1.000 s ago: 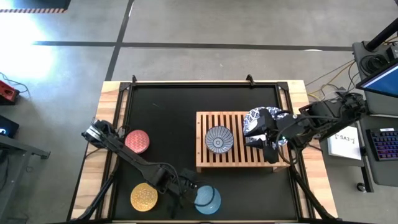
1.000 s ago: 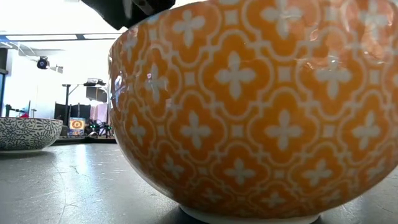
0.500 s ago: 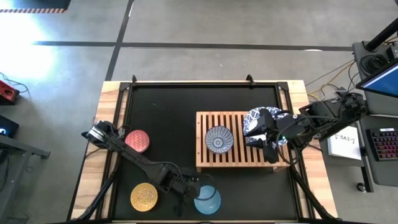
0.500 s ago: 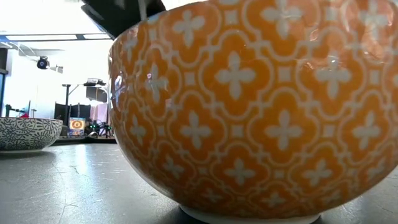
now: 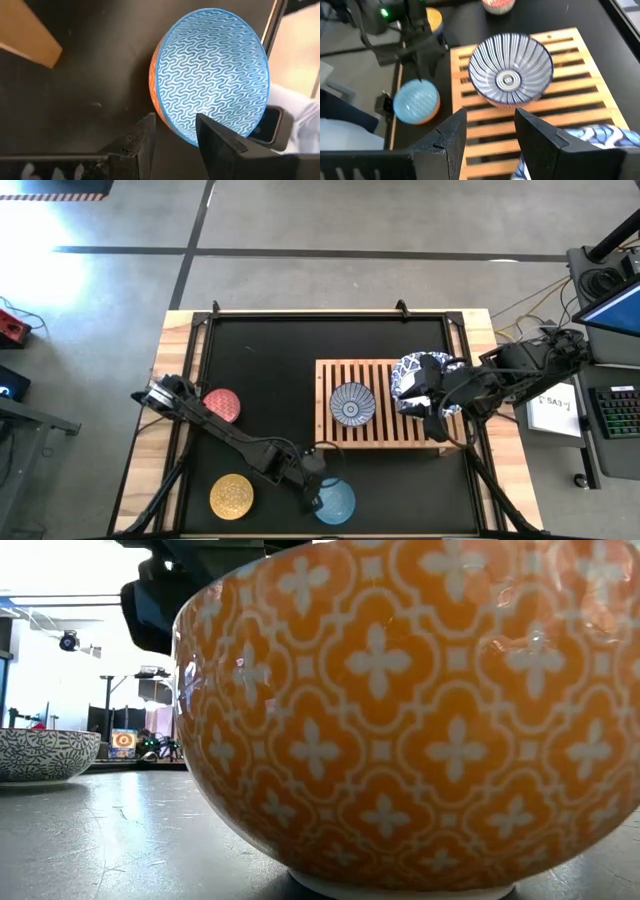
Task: Place and stack bowls onto a shelf
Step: Stack the small yellow and blue bowl on top of the small red and blue bowl
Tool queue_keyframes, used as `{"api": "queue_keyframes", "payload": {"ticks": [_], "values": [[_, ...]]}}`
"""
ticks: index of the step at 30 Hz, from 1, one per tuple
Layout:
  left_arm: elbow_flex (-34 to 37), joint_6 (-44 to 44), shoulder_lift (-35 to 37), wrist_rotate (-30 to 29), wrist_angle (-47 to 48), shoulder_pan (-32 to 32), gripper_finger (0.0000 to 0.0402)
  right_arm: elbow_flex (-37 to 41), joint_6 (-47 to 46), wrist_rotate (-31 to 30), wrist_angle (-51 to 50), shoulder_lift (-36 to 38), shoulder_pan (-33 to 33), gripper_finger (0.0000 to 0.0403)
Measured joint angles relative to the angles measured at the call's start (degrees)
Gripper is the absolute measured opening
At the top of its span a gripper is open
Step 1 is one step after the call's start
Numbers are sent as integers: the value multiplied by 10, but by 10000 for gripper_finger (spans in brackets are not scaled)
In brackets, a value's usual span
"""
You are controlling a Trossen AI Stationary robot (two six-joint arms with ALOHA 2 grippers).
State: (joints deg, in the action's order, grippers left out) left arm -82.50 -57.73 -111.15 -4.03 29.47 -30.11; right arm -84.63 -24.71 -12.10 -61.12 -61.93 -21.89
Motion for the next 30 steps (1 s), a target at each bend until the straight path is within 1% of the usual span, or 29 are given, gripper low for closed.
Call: {"api": "queue_keyframes", "payload": {"ticks": [5, 9, 13, 19, 22, 29, 30], "values": [[0, -51, -7, -26, -1, -1, 123, 0, 13, 0, -19, 0, 0, 155], [0, -73, -21, -29, -5, 0, 123, 0, 21, 1, -19, 0, 0, 155], [0, -82, -39, -26, -6, 0, 123, 0, 24, 1, -24, 0, 0, 155], [0, -79, -40, -24, -10, 4, 121, 0, 23, 1, -32, 0, 0, 155], [0, -78, -40, -24, -9, 6, 103, 0, 23, 1, -32, 0, 0, 155], [1, -78, -40, -24, -7, 10, 15, 0, 22, 1, -32, 0, 0, 155], [1, -76, -40, -24, -6, 11, 9, 0, 22, 1, -32, 0, 0, 155]]}}
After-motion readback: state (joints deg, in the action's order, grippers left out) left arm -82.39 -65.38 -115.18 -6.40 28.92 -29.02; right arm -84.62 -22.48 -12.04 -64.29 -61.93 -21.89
